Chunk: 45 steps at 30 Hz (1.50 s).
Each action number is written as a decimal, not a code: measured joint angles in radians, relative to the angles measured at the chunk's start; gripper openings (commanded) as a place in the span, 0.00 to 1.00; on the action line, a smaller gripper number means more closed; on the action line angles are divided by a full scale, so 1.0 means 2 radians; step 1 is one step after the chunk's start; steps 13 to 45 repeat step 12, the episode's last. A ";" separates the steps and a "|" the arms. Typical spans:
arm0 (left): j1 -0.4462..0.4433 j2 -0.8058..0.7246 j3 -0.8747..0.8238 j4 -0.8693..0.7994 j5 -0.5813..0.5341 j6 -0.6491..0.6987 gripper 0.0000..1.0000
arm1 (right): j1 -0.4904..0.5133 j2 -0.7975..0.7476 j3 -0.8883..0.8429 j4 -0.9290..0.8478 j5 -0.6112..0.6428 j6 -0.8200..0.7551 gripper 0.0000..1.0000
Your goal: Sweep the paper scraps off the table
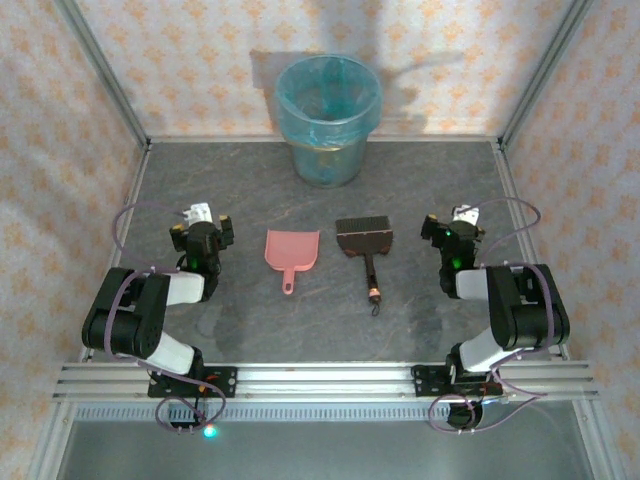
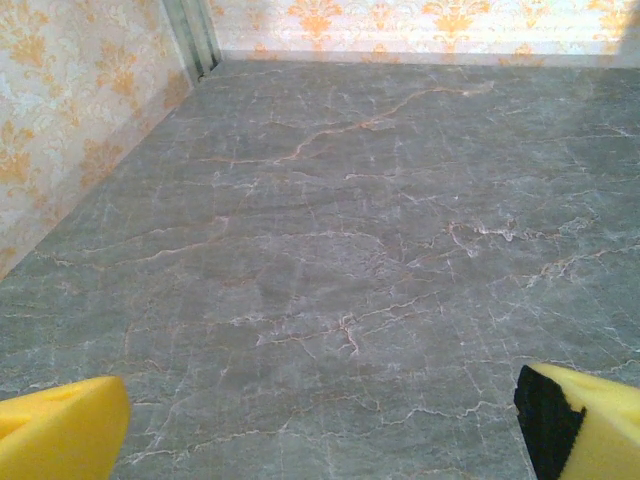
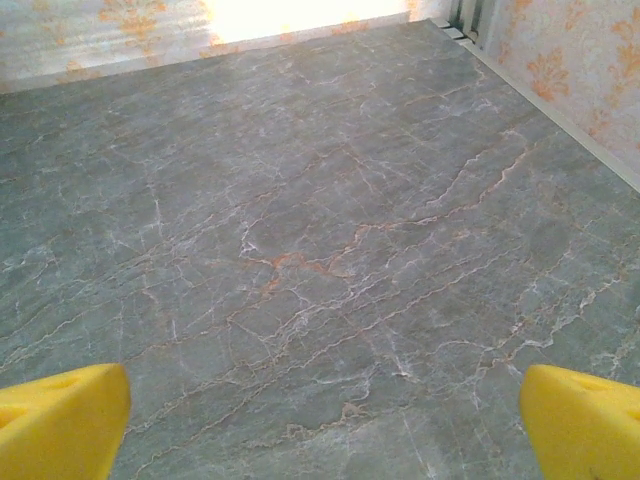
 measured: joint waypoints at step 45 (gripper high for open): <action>0.000 0.000 0.000 -0.008 0.010 -0.006 1.00 | 0.006 0.000 0.000 0.000 0.001 0.000 0.99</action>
